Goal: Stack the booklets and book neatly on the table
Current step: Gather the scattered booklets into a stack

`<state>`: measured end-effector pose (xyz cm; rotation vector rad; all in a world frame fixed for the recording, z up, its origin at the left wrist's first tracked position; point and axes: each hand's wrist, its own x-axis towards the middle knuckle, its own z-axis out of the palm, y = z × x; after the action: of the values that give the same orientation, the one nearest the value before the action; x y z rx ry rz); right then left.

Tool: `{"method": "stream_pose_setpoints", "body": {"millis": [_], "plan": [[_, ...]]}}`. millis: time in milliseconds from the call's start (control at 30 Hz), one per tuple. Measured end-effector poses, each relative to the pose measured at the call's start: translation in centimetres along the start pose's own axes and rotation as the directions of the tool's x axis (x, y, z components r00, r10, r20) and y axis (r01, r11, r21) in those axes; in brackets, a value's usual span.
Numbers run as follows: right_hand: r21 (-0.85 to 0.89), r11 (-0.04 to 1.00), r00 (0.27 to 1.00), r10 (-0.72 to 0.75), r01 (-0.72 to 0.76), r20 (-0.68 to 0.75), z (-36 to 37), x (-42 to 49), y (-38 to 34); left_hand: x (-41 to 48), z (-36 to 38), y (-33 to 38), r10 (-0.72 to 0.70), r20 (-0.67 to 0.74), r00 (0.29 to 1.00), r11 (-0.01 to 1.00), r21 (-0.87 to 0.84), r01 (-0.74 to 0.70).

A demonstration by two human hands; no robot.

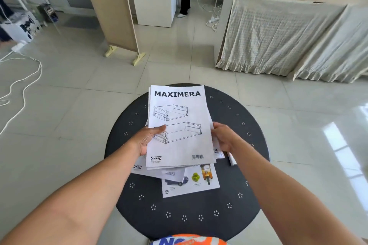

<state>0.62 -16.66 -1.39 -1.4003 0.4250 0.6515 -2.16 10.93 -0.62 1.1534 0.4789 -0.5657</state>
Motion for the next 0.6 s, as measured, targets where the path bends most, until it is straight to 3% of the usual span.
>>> {"method": "stream_pose_setpoints", "body": {"millis": [100,267,367,467,600], "plan": [[0.043,0.999,1.000,0.002,-0.003,0.029,1.7,-0.3,0.1,-0.4,-0.3,0.2,-0.015,0.005,1.000,1.000,-0.008,0.015],[0.089,0.994,0.977,0.042,-0.061,0.207,3.1,-0.5,0.1,-1.3,-2.8,0.4,0.028,-0.060,0.998,1.000,-0.008,-0.029],[-0.126,0.983,0.992,0.129,-0.130,-0.019,4.3,0.0,0.6,-1.9,-5.3,0.8,0.039,-0.108,0.993,0.999,0.027,-0.036],[-0.353,0.909,0.936,0.098,-0.223,-0.338,5.3,1.7,2.4,-2.6,-8.3,1.0,0.057,-0.177,0.982,0.997,0.058,-0.048],[-0.538,0.792,0.923,0.081,-0.289,-0.377,7.5,2.7,4.7,-3.9,-11.7,0.6,0.057,-0.195,0.979,0.998,0.010,-0.056]]}}
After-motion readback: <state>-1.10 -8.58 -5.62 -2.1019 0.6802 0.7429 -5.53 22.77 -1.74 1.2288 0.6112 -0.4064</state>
